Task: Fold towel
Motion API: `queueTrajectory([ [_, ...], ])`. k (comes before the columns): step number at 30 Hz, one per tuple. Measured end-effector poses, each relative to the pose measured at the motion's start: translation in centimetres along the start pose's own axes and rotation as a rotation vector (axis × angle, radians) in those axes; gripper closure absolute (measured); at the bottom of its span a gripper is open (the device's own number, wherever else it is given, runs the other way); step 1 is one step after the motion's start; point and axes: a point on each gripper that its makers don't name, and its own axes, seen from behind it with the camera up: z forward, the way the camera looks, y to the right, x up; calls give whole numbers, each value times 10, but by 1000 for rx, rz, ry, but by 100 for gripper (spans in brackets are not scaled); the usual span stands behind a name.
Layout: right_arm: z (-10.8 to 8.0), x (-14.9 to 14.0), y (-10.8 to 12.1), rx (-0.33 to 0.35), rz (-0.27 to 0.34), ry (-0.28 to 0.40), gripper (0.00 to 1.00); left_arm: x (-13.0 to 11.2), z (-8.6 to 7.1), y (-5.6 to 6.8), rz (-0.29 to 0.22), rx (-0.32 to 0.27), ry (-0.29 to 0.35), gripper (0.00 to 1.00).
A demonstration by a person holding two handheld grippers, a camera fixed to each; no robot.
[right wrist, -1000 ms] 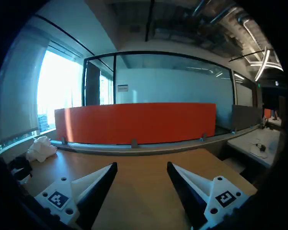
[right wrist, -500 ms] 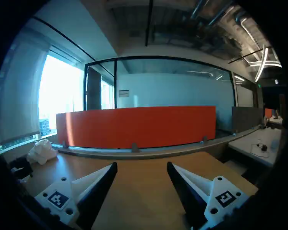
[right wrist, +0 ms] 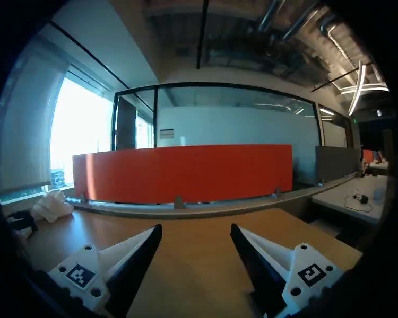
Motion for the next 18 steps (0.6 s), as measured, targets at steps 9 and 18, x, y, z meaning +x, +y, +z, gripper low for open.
queueTrajectory([
  [9,0,-38,3,31,17,15,0,-1,0,0,0,0,0,2],
  [18,-3,-65,8,43,37,-1,0,-1,0,1,0,0,0,2],
])
